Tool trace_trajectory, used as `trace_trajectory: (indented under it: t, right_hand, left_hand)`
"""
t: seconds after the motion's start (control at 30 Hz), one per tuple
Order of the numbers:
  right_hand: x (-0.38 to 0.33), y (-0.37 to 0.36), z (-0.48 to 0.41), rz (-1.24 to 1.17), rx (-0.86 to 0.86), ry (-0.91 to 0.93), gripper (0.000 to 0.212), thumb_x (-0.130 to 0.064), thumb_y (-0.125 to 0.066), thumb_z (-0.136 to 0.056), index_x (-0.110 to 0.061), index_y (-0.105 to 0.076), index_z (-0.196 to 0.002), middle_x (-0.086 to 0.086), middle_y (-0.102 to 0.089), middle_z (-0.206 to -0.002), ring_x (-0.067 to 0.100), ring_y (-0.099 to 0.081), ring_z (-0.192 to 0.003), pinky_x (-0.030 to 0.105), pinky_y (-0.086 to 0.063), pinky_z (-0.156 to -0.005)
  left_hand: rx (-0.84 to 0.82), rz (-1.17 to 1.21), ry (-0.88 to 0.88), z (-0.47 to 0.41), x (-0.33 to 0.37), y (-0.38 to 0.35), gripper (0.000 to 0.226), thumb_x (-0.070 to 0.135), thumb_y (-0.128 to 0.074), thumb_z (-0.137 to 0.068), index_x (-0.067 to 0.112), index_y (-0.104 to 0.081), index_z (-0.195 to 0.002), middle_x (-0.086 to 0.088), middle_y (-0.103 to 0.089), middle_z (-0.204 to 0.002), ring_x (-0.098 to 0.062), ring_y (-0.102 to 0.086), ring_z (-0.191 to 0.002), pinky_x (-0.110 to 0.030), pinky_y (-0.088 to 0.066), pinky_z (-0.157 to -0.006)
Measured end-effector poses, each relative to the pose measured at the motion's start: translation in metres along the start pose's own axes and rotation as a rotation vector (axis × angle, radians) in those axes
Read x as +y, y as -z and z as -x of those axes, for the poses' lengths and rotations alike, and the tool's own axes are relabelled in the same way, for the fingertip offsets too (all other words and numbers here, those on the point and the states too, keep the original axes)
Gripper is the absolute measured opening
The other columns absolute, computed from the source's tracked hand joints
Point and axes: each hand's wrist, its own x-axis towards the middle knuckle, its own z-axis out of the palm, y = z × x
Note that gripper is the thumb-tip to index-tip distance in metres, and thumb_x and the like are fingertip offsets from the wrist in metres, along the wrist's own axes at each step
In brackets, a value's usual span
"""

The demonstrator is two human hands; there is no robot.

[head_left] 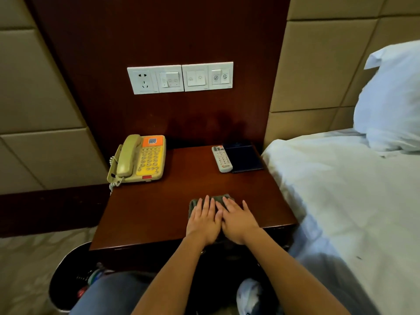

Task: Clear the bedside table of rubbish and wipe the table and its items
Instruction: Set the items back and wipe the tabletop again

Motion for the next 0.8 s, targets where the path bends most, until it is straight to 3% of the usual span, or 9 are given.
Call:
trace_trajectory:
  t: [0.1, 0.17, 0.23, 0.33, 0.43, 0.5, 0.67, 0.8]
  right_hand:
    - [0.013, 0.01, -0.008, 0.032, 0.079, 0.067, 0.054, -0.021, -0.032, -0.098, -0.019, -0.022, -0.151, 0.004, -0.021, -0.158, 0.016, -0.017, -0.145, 0.044, 0.0, -0.119]
    - [0.017, 0.022, -0.023, 0.001, 0.179, 0.068, 0.045, -0.015, -0.037, -0.096, -0.016, -0.043, -0.14, 0.006, -0.046, -0.144, 0.018, -0.04, -0.133, 0.037, -0.017, -0.117]
    - [0.021, 0.032, -0.042, -0.031, 0.296, 0.03, 0.037, -0.018, -0.04, -0.096, -0.017, -0.051, -0.131, 0.004, -0.056, -0.131, 0.02, -0.051, -0.119, 0.034, -0.036, -0.104]
    - [0.026, 0.042, -0.072, -0.028, 0.344, -0.063, 0.04, -0.023, -0.044, -0.095, -0.019, -0.044, -0.135, 0.005, -0.045, -0.138, 0.025, -0.045, -0.123, 0.038, -0.043, -0.098]
    - [0.026, 0.049, -0.098, -0.052, 0.328, -0.197, 0.052, -0.031, -0.048, -0.095, -0.018, -0.032, -0.143, 0.013, -0.027, -0.148, 0.03, -0.035, -0.13, 0.04, -0.042, -0.1]
    - [0.023, 0.052, -0.113, -0.095, 0.313, -0.259, 0.059, -0.036, -0.051, -0.094, -0.018, -0.026, -0.145, 0.017, -0.022, -0.149, 0.033, -0.032, -0.131, 0.041, -0.041, -0.101]
    - [0.023, 0.054, -0.141, -0.183, 0.289, -0.361, 0.057, -0.046, -0.054, -0.091, -0.015, -0.033, -0.135, 0.016, -0.041, -0.131, 0.032, -0.043, -0.118, 0.041, -0.046, -0.088]
    - [0.028, 0.053, -0.145, -0.188, 0.444, -0.393, 0.04, -0.03, -0.055, -0.094, -0.013, -0.037, -0.125, 0.016, -0.054, -0.119, 0.031, -0.052, -0.108, 0.039, -0.046, -0.081]
  left_hand:
    - [0.004, 0.043, -0.018, -0.007, -0.007, 0.006, 0.062, 0.049, -0.005, -0.1, 0.017, 0.01, -0.151, 0.002, 0.018, -0.158, -0.016, 0.018, -0.145, -0.032, 0.008, -0.117]
    - [0.028, 0.021, -0.073, -0.013, -0.016, 0.01, 0.066, 0.053, -0.008, -0.098, 0.018, 0.01, -0.151, 0.002, 0.017, -0.158, -0.016, 0.016, -0.145, -0.032, 0.006, -0.118]
    - [0.02, -0.019, -0.11, -0.012, -0.026, 0.013, 0.072, 0.06, -0.005, -0.094, 0.018, 0.009, -0.151, 0.002, 0.016, -0.158, -0.016, 0.015, -0.145, -0.032, 0.005, -0.118]
    - [0.015, -0.049, -0.078, -0.004, -0.056, 0.02, 0.095, 0.07, 0.014, -0.071, 0.018, 0.012, -0.15, 0.002, 0.017, -0.158, -0.016, 0.016, -0.145, -0.032, 0.005, -0.117]
    - [0.103, -0.061, 0.056, 0.003, -0.114, 0.028, 0.073, 0.058, -0.008, -0.095, 0.016, 0.009, -0.151, 0.0, 0.014, -0.159, -0.018, 0.013, -0.146, -0.033, 0.002, -0.119]
    - [0.144, -0.049, 0.178, 0.01, -0.162, 0.034, 0.07, 0.052, -0.015, -0.098, 0.013, 0.007, -0.151, -0.002, 0.011, -0.159, -0.019, 0.01, -0.147, -0.032, 0.001, -0.119]
    - [0.199, 0.015, 0.41, 0.02, -0.245, 0.036, 0.068, 0.051, -0.014, -0.098, 0.013, 0.006, -0.151, -0.005, 0.008, -0.16, -0.021, 0.005, -0.147, -0.036, -0.003, -0.119]
    - [0.237, -0.025, 0.486, 0.016, -0.247, 0.03, 0.066, 0.048, -0.008, -0.098, 0.011, 0.008, -0.15, -0.007, 0.007, -0.16, -0.02, 0.008, -0.147, -0.037, 0.001, -0.119]
